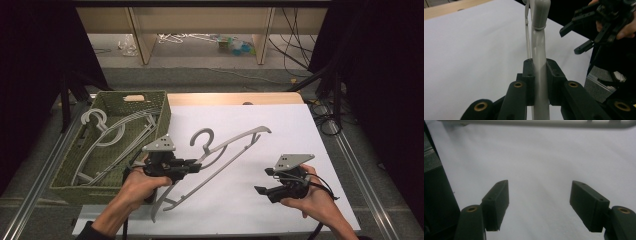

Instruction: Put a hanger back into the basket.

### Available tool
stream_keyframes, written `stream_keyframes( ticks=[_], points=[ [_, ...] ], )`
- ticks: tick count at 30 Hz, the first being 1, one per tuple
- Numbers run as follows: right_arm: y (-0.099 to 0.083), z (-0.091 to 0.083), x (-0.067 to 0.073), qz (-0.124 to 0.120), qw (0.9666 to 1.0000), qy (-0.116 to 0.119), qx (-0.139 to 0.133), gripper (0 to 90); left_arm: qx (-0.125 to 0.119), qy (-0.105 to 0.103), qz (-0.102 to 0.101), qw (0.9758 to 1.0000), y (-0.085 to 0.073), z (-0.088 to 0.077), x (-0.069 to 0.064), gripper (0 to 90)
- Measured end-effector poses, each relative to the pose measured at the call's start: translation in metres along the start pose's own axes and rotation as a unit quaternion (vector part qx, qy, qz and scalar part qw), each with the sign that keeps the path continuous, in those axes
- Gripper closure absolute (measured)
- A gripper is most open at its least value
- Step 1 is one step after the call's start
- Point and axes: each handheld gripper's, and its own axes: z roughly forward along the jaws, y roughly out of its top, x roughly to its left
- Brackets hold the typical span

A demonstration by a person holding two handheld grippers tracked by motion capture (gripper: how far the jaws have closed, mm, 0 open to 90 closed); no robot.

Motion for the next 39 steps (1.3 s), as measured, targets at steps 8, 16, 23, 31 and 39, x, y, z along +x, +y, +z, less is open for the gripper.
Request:
stream_keyframes(
  ticks=[8, 16, 23, 31, 39],
  points=[
    [-0.007, 0.002, 0.003, -0.001, 1.0, 0.001, -0.003, 30.2, -0.021, 0.011, 0.006, 0.9997, 0.018, -0.037, -0.005, 78.7],
    [-0.012, 0.006, 0.004, 0.003, 0.9999, 0.011, 0.007, 28.6, -0.035, 0.044, -0.011, 0.9984, 0.04, -0.076, 0.011, 78.7],
    [-0.015, 0.009, 0.003, 0.004, 0.9999, 0.011, 0.011, 28.5, -0.064, 0.087, -0.022, 0.9939, 0.052, -0.11, 0.033, 78.7],
    [-0.016, 0.012, 0.004, 0.009, 0.9997, 0.021, 0.01, 28.4, -0.08, 0.145, -0.05, 0.9849, 0.044, -0.137, 0.071, 78.7],
    [-0.017, 0.014, 0.003, 0.012, 0.9998, 0.016, 0.01, 28.3, -0.095, 0.178, -0.067, 0.9771, 0.035, -0.155, 0.103, 78.7]
  ],
)
